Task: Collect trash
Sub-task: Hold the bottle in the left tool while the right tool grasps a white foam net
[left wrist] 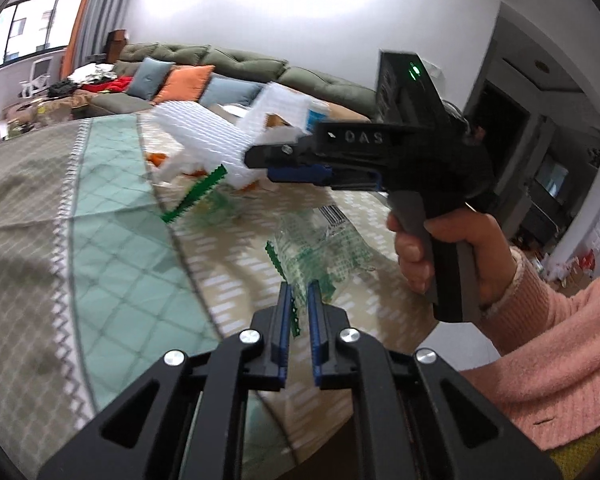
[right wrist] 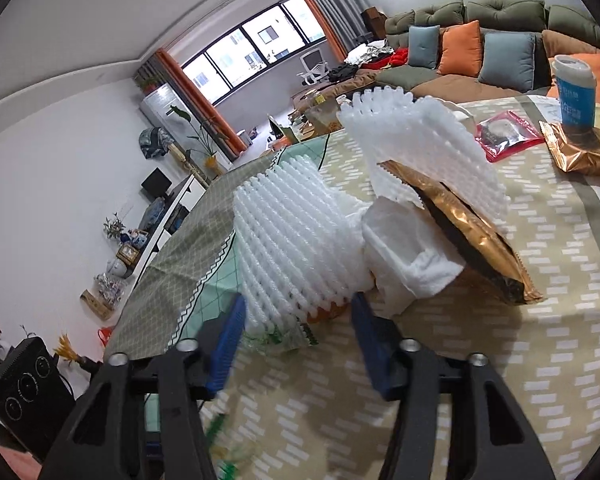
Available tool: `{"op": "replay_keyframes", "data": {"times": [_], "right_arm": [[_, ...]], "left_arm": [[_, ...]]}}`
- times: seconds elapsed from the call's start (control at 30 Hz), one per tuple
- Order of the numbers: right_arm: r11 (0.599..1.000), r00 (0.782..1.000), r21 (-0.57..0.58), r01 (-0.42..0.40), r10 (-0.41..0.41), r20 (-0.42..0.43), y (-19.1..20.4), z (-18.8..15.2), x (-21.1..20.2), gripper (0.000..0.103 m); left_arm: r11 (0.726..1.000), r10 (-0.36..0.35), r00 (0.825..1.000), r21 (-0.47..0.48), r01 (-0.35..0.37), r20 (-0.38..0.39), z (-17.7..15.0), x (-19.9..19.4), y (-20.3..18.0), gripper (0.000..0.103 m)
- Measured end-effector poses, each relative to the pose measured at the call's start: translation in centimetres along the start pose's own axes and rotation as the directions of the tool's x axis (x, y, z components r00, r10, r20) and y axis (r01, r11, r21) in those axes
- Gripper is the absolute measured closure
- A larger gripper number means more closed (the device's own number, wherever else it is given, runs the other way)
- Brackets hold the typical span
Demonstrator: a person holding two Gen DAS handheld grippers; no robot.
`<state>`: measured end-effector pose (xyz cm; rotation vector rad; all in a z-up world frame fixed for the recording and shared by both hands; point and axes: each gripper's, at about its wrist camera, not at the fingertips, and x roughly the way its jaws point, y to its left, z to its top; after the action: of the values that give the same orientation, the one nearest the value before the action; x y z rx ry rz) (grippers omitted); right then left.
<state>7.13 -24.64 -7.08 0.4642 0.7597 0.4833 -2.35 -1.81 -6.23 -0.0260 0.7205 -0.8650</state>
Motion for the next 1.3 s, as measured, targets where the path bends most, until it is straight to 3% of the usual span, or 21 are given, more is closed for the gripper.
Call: {"op": "replay_keyframes", "data": {"times": [0.07, 0.13, 0.2, 0.37, 0.63, 0.93, 1.1, 1.23, 1.3], "right_arm": [[1.0, 1.0, 0.009, 0.004, -0.004, 0.004, -0.2, 0.0, 0.0, 0.064], [1.0, 1.0, 0.022, -0.001, 0.0, 0.008, -0.3, 0.0, -0.1, 0.072], [1.0, 1.0, 0.027, -0.006, 0.005, 0.014, -0.2, 0.0, -0.2, 0.088], [1.0, 0.999, -0.009, -0.014, 0.015, 0.04, 0.8, 0.3, -0.7, 0.098], [0.997, 0.998, -0.067, -0.025, 0.029, 0.054, 3.1, 1.0, -0.6, 0.099], [0.999, 0.999, -0.002, -0.05, 0.05, 0.017, 2.6, 1.2, 1.1, 0.081], [0.999, 0.998, -0.013, -0.048, 0.048, 0.027, 3.3, 1.4, 1.2, 0.065], [0.999, 0.999, -0.014, -0.039, 0.039, 0.019, 3.3, 1.6, 1.8, 0.07], [1.0, 1.0, -0.018, -0.025, 0.025, 0.006, 3.3, 1.7, 2.2, 0.09]], "left_arm": [[1.0, 0.016, 1.0, -0.013, -0.016, 0.019, 0.1, -0.9, 0.6, 0.093], [0.999, 0.033, 0.999, -0.025, -0.032, 0.037, 0.2, -1.7, 1.1, 0.093], [0.998, 0.047, 0.998, -0.031, -0.045, 0.049, 0.2, -2.2, 1.4, 0.093], [0.995, 0.083, 0.993, -0.057, -0.079, 0.082, 0.3, -3.8, 2.6, 0.093], [0.985, 0.154, 0.98, -0.102, -0.142, 0.127, 0.4, -6.1, 4.3, 0.093], [0.973, 0.198, 0.97, -0.146, -0.178, 0.14, -0.1, -7.6, 5.4, 0.093], [0.97, 0.211, 0.967, -0.155, -0.189, 0.143, -0.4, -7.9, 5.9, 0.093], [0.966, 0.22, 0.964, -0.168, -0.195, 0.147, -0.5, -8.1, 6.1, 0.093], [0.965, 0.225, 0.963, -0.173, -0.198, 0.147, -0.6, -8.3, 6.2, 0.093]]}}
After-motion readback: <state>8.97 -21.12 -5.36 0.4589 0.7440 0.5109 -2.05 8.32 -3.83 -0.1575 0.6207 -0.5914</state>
